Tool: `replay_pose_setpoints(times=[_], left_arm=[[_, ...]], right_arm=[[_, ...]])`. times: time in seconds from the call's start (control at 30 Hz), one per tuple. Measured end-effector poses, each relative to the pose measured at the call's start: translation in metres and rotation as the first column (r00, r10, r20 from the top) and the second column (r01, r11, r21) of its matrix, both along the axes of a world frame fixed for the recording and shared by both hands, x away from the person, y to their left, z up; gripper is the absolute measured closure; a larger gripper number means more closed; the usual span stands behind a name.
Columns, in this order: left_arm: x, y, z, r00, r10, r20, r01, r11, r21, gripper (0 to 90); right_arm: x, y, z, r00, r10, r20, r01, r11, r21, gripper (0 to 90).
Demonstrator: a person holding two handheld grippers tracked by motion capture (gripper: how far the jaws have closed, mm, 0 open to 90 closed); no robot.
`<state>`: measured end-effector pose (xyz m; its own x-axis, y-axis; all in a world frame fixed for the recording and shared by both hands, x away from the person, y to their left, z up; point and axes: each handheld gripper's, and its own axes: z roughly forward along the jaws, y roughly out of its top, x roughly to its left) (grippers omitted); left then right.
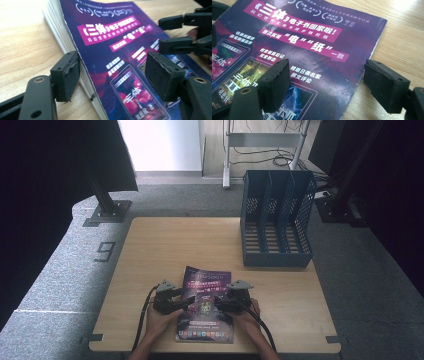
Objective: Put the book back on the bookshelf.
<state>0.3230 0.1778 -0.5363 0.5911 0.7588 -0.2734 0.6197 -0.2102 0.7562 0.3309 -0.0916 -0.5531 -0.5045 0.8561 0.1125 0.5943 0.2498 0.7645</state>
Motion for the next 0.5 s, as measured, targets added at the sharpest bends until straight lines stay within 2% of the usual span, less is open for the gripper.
replay_pose_setpoints(times=[0.13,0.27,0.4,0.43,0.5], left_arm=[[-0.0002,0.0003,0.0007,0.9999,-0.011,0.008,0.011,0.9999,0.013,30.4],[0.0012,0.005,0.0035,0.9996,-0.03,0.0,0.03,0.9989,-0.036,32.9],[0.0007,0.003,0.0056,0.999,-0.044,0.01,0.044,0.9986,-0.028,33.6],[0.0007,0.0023,0.0075,0.9978,-0.065,0.012,0.066,0.9971,-0.04,35.1],[0.0016,0.0002,0.0076,0.9934,-0.114,-0.009,0.113,0.9909,-0.073,37.7]], right_arm=[[0.0,-0.0001,0.0,1.0,0.0,0.0,0.0,1.0,0.0,21.1],[0.0,-0.0001,0.0,1.0,-0.001,0.0,0.001,1.0,0.001,21.1],[0.0,-0.0001,0.0,1.0,0.0,0.0,0.0,1.0,0.001,21.1],[0.0,-0.0001,0.0,1.0,-0.001,0.0,0.001,1.0,0.001,21.1],[0.0,-0.0001,0.0,1.0,-0.002,-0.001,0.002,1.0,0.001,21.1]])
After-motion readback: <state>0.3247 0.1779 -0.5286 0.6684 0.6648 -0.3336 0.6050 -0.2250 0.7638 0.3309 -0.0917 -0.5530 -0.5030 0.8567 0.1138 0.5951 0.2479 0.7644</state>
